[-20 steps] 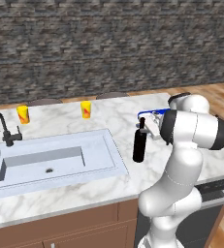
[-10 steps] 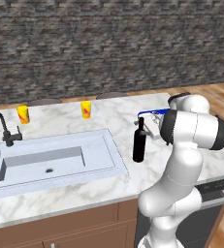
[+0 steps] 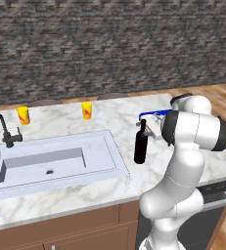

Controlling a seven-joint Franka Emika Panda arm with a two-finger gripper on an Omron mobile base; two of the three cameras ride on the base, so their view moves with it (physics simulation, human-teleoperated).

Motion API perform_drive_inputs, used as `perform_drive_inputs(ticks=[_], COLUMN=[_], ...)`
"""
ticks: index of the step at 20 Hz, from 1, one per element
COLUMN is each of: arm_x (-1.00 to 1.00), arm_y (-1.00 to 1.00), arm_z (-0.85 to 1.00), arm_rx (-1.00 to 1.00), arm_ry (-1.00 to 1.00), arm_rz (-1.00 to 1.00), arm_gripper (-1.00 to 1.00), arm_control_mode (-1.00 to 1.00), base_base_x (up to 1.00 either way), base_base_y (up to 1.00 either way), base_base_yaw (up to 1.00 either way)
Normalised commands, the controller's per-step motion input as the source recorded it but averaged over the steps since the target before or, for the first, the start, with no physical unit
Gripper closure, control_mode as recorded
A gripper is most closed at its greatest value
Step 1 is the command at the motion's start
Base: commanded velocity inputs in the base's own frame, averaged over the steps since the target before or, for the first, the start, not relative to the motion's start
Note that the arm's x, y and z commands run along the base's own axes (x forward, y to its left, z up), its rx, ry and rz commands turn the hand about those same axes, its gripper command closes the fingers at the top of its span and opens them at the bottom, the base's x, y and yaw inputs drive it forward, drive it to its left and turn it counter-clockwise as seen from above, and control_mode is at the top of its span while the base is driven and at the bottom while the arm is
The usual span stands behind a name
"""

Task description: Place the drinks on the dining counter in a tight cluster.

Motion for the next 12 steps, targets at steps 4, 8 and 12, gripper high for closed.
perform_drive_inputs(ticks=[4,8,12], arm_x=[-0.04,-0.14,-0.23], arm_y=[-0.32,-0.32,-0.28], arm_z=[0.03,0.07,0.12], arm_rx=[0.0,0.0,0.0], arm_ry=[0.05,0.04,0.01], arm_rz=[0.0,0.0,-0.01], arm_gripper=[-1.0,-1.0,-1.0], arm_control_mode=[-1.0,-1.0,-1.0], base_base_x=[0.0,0.0,0.0], base_base_y=[0.0,0.0,0.0], base_base_yaw=[0.0,0.0,0.0])
